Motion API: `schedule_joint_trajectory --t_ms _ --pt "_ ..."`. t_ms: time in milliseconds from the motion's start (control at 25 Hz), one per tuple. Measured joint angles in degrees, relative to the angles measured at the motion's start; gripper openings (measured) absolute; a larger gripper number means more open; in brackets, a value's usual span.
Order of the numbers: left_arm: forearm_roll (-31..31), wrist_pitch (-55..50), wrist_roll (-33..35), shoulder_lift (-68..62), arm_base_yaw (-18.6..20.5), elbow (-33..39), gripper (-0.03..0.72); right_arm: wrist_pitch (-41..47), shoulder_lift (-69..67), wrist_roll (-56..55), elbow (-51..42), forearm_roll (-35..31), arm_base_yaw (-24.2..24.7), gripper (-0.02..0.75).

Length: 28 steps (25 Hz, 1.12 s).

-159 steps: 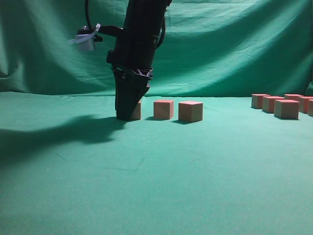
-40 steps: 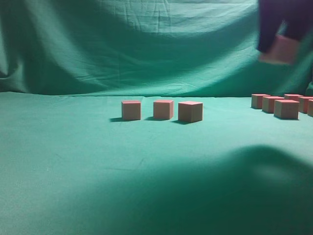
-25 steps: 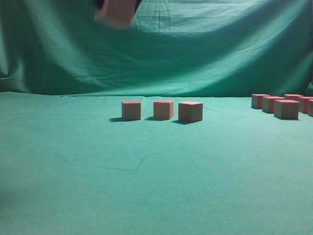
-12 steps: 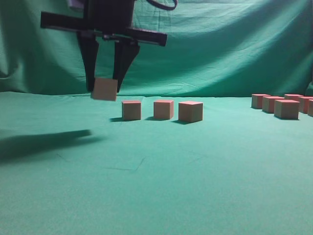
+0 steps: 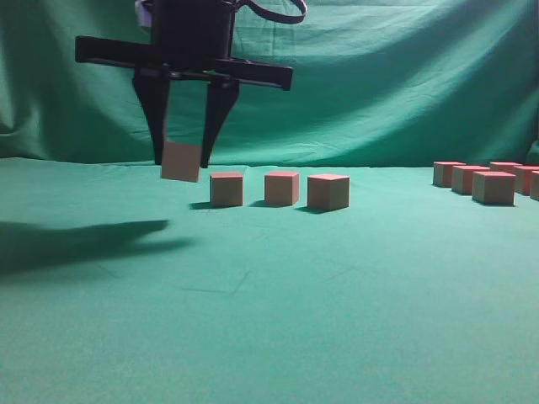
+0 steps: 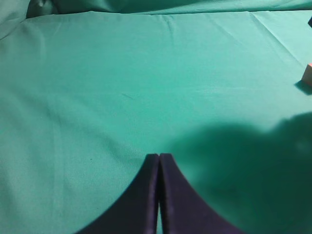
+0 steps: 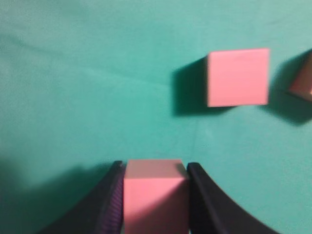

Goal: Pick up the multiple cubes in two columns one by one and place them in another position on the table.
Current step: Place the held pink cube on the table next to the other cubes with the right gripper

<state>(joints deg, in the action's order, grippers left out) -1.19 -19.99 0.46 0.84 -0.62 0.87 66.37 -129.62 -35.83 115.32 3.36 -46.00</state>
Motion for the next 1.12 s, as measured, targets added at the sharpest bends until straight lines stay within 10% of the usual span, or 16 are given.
schedule_joint_trajectory --t_ms 1120 --pt "0.0 0.0 0.0 0.0 0.0 0.0 0.000 -2.6 -3.9 -6.4 0.3 4.6 -0.6 0.271"
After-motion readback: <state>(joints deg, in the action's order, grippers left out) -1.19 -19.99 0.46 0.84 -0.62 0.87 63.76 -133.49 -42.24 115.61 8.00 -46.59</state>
